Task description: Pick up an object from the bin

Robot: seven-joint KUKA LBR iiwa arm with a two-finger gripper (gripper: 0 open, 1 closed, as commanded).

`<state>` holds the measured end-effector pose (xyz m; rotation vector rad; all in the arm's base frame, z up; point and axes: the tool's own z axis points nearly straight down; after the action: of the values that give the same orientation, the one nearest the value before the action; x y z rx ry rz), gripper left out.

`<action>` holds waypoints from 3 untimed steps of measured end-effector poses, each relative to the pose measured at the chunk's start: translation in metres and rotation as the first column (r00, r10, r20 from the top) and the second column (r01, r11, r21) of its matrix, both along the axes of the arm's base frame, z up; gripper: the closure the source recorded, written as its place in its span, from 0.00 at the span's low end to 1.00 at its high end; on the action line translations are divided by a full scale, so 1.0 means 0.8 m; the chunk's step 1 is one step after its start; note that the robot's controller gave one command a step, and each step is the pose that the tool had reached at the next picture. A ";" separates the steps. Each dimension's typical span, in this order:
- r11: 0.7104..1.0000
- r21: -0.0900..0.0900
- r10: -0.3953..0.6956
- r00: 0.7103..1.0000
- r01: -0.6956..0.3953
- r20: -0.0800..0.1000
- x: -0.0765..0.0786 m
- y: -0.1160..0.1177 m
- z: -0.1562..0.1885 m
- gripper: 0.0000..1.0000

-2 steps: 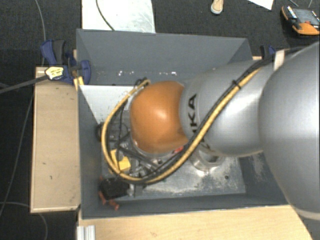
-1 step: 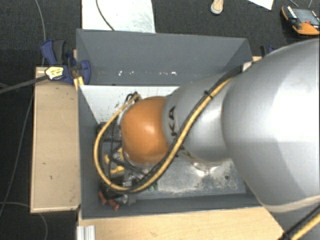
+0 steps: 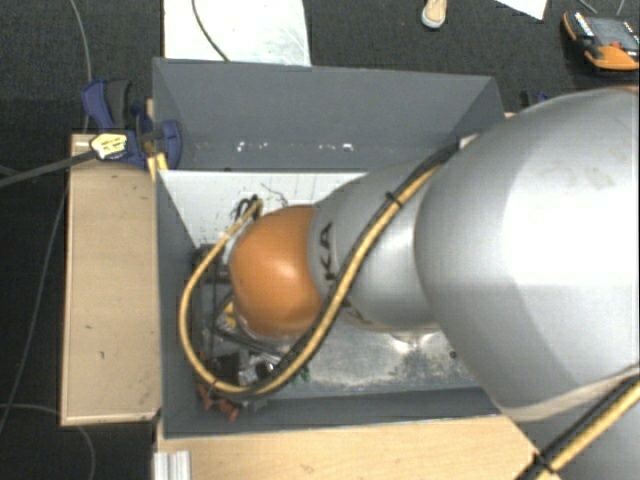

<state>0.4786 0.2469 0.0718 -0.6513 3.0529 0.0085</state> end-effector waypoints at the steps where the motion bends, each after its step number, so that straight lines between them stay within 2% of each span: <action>1: 0.978 -0.006 -0.208 0.978 0.208 -0.018 -0.003 -0.027 -0.002 1.00; 2: 0.978 -0.006 -0.209 0.978 0.209 -0.018 -0.003 -0.027 -0.002 1.00; 3: 0.978 -0.006 -0.211 0.977 0.211 -0.018 -0.003 -0.027 0.031 1.00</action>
Offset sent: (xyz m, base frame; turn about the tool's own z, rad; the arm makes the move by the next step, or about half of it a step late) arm 0.0000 0.0000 0.0000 0.0000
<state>0.4762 0.2251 0.0964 -0.3261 3.1229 0.0051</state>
